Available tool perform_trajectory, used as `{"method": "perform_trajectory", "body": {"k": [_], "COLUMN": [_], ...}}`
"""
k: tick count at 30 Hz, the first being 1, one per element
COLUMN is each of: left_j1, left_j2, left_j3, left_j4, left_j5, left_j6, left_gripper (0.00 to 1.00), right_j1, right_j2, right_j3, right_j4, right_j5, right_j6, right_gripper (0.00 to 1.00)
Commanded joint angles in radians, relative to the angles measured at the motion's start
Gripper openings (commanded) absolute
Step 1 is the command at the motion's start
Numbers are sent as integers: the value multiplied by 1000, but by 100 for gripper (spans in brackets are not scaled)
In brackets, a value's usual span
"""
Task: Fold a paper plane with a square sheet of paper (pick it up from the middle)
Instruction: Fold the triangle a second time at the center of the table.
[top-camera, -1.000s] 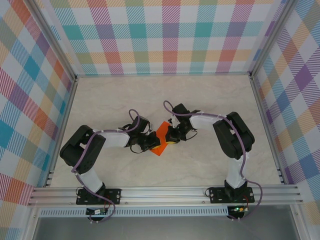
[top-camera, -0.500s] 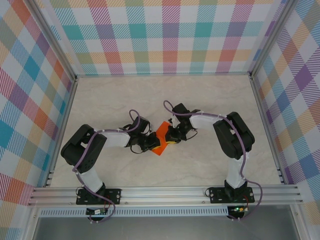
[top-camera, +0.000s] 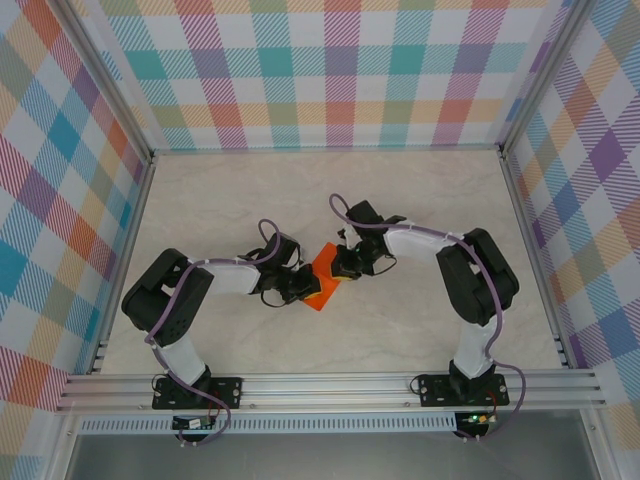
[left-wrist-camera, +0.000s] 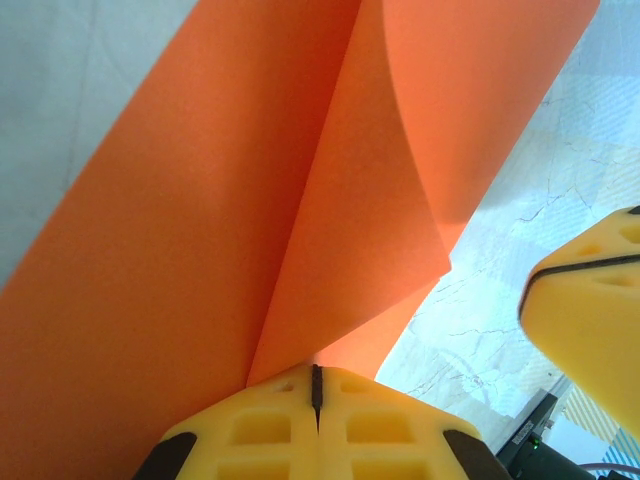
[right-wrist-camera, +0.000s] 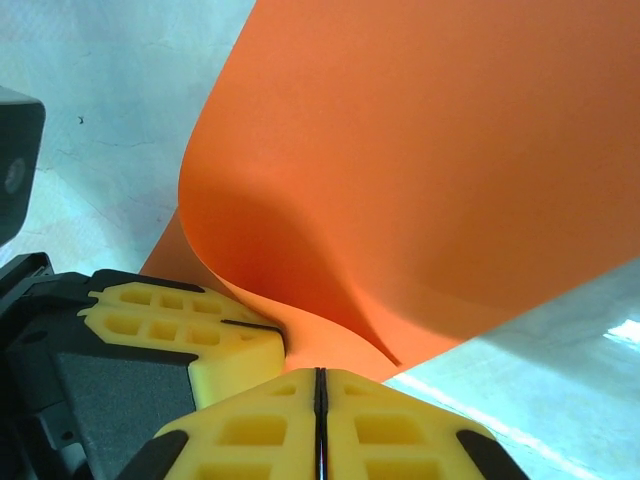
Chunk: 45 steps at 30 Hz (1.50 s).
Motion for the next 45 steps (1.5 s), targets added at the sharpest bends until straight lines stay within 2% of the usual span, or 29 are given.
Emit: {"method": "perform_trajectory", "body": {"k": [1,9,20,26,41,45], "left_j1": [-11,-11,-11,-10,4,7], "left_j2": [24,21,-45,4,71,71], "left_j3": [8,15,117,161,186,188], "left_j4": [-52,-58,-144,-213,-232,-260], "left_j5": [-31,-28,-63,-119,-150,-203], "left_j6": [13,18,104,156,195,185], "left_gripper": [2,2,3,3,2,3], "right_j1": [12,15,14,14,14,14], "right_j2": [42,90,129,143,160,167], "right_j3": [27,29,12,12,6,8], "right_j4": [13,12,-86,-91,-97,-138], "right_j5": [-52,-48,82,92,99,136], "right_j6": [-1,-12,-74,-79,-84,-121], "right_gripper": [8,7,6,6,6,6]}}
